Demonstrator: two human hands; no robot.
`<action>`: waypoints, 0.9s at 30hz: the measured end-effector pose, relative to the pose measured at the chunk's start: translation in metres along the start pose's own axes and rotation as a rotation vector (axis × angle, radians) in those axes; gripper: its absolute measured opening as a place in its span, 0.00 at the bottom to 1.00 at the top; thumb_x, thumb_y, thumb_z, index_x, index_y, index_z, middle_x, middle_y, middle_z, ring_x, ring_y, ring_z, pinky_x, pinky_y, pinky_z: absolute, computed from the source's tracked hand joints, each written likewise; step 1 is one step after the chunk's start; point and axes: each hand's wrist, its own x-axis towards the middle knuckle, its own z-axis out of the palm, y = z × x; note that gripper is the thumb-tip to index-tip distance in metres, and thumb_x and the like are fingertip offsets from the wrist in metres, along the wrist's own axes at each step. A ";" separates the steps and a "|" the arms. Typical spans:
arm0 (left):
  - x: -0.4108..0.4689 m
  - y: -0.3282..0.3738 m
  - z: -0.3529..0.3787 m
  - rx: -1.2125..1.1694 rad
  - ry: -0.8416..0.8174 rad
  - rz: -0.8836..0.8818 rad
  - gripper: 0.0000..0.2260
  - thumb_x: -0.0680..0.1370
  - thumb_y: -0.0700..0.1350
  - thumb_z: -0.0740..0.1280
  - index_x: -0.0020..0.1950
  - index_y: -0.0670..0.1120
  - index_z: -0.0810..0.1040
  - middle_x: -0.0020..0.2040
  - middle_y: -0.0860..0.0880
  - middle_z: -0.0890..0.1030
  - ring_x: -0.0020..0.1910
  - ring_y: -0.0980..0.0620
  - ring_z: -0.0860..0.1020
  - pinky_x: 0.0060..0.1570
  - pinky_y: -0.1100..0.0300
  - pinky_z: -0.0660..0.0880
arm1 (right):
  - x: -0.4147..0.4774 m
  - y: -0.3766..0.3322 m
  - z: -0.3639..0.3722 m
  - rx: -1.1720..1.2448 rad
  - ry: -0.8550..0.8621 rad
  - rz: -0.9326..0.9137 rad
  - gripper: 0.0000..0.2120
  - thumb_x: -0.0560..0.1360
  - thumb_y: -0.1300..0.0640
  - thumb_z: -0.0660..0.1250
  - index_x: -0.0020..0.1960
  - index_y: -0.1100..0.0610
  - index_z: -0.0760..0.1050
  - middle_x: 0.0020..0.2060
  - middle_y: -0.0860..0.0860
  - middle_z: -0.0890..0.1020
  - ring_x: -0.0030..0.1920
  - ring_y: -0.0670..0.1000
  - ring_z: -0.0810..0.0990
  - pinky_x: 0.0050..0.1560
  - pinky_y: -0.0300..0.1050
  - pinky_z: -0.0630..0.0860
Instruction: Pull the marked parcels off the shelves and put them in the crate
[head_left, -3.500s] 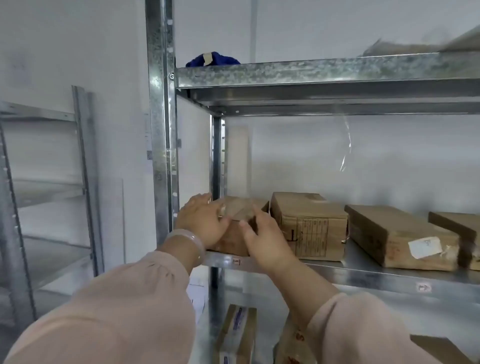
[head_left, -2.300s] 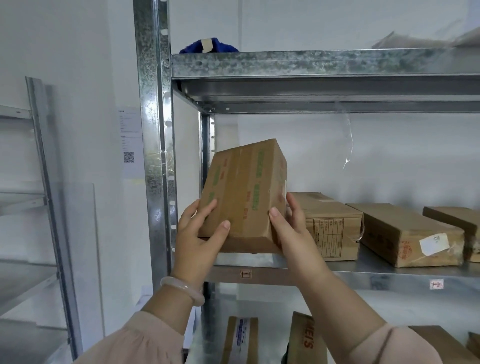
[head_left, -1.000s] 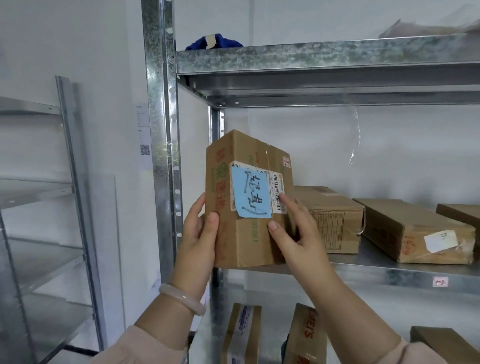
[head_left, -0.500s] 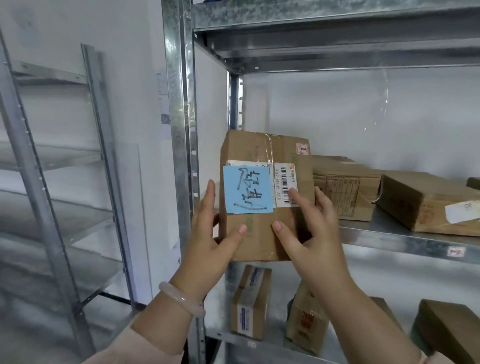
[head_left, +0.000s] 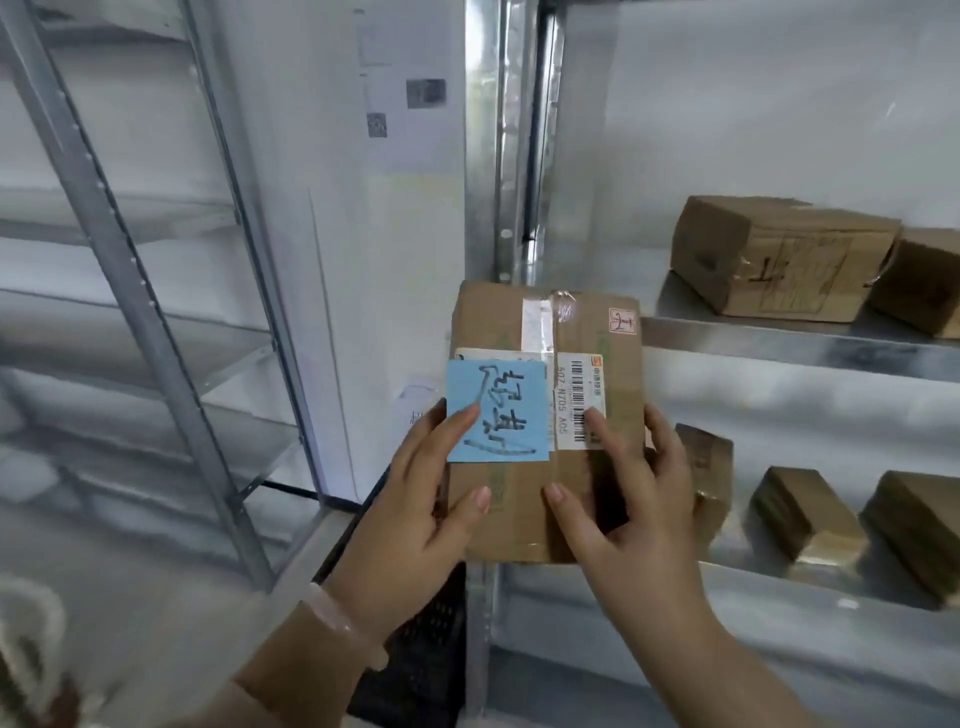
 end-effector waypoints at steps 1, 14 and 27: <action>-0.014 -0.007 -0.014 -0.001 0.007 -0.035 0.23 0.80 0.53 0.62 0.73 0.66 0.60 0.73 0.60 0.60 0.73 0.58 0.63 0.57 0.59 0.78 | -0.012 -0.009 0.015 0.015 -0.037 0.022 0.29 0.70 0.35 0.67 0.69 0.32 0.64 0.76 0.46 0.52 0.76 0.47 0.51 0.70 0.50 0.57; -0.137 -0.116 -0.140 -0.098 0.033 -0.508 0.33 0.74 0.41 0.72 0.68 0.71 0.64 0.70 0.57 0.69 0.65 0.57 0.73 0.51 0.57 0.80 | -0.092 -0.056 0.173 0.204 -0.502 0.189 0.36 0.68 0.54 0.77 0.72 0.42 0.65 0.76 0.47 0.57 0.76 0.46 0.55 0.73 0.55 0.61; -0.081 -0.275 -0.161 -0.133 0.035 -0.738 0.31 0.75 0.42 0.72 0.69 0.69 0.65 0.67 0.58 0.67 0.64 0.59 0.73 0.58 0.57 0.78 | -0.028 0.024 0.314 0.256 -0.713 0.335 0.36 0.70 0.51 0.74 0.70 0.32 0.60 0.71 0.38 0.62 0.70 0.35 0.60 0.70 0.34 0.60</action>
